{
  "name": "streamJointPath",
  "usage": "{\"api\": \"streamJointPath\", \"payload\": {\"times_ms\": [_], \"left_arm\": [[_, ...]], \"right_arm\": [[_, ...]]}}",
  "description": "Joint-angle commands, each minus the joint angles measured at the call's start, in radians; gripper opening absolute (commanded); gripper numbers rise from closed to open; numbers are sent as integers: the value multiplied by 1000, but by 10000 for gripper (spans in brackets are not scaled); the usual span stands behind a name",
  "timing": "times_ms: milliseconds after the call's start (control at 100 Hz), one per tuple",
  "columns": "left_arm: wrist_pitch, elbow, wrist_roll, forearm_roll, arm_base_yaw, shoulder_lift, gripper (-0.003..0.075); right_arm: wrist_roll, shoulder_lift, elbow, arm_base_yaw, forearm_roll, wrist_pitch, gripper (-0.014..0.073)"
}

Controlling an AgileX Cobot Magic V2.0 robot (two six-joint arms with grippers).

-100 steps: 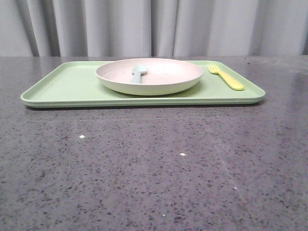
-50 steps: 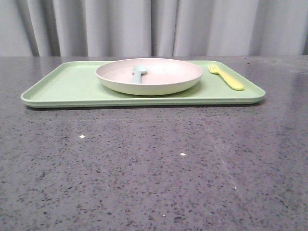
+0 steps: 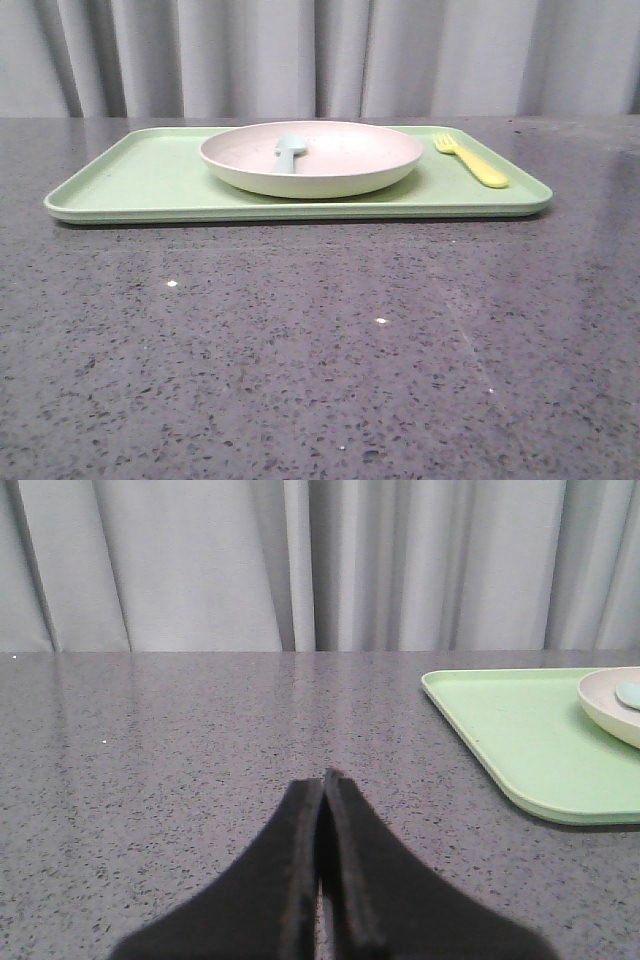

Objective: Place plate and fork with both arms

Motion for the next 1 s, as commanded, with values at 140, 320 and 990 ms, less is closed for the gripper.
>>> {"api": "streamJointPath", "payload": {"times_ms": [140, 320, 990], "left_arm": [[-87, 14, -10, -7, -8, -31, -20], [-87, 14, -10, -7, -8, -31, -20], [-87, 14, -10, -7, -8, -31, -20]], "right_arm": [[-1, 8, -25, 0, -24, -77, -68], [-1, 8, -25, 0, -24, -77, -68], [-154, 8, 22, -43, 51, -216, -68]]}}
